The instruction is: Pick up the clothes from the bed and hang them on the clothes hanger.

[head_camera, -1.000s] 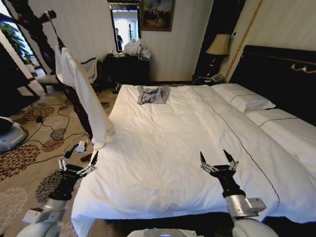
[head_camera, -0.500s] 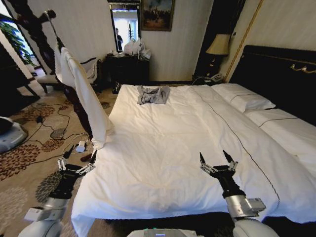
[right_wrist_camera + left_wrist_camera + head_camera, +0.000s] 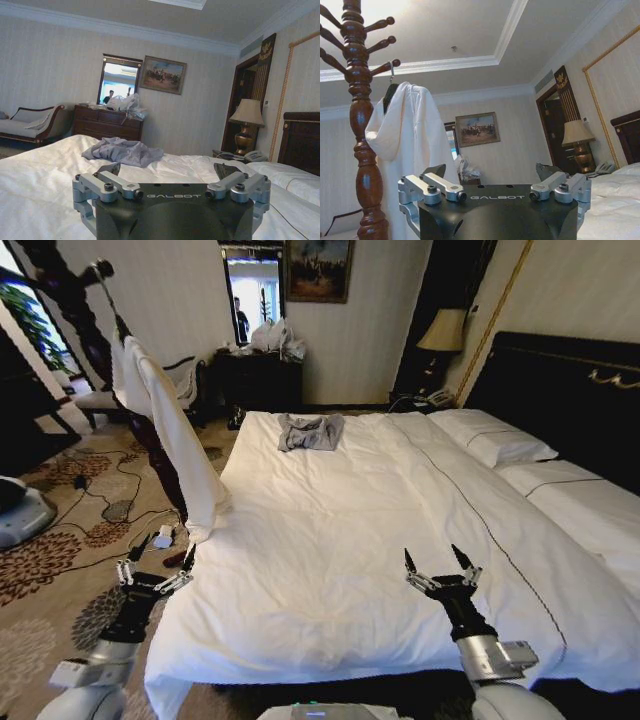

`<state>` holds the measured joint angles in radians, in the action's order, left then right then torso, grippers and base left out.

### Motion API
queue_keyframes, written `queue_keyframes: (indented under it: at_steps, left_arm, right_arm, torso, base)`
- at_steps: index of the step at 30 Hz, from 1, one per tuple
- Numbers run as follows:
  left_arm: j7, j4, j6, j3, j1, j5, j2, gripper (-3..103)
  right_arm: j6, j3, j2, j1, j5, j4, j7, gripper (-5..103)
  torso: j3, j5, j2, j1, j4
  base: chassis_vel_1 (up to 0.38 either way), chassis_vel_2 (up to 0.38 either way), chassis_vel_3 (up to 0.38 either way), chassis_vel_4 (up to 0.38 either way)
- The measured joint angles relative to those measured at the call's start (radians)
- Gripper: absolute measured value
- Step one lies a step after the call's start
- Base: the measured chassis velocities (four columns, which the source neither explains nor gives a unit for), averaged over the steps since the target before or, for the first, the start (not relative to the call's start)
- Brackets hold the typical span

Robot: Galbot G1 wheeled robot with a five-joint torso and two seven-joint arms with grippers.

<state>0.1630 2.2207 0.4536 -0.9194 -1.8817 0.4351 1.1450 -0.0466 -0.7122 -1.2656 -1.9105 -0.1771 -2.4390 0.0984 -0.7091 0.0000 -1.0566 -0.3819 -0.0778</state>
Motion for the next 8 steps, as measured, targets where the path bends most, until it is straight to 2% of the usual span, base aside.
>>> queue_keyframes:
  at_steps: [8]
  left_arm:
    - [0.0,0.0,0.0,0.0,0.0,0.0,0.0,100]
  right_arm:
    - [0.001,0.0,0.0,0.0,0.0,0.0,0.0,100]
  torso:
    - [0.0,0.0,0.0,0.0,0.0]
  base:
    - [0.0,0.0,0.0,0.0]
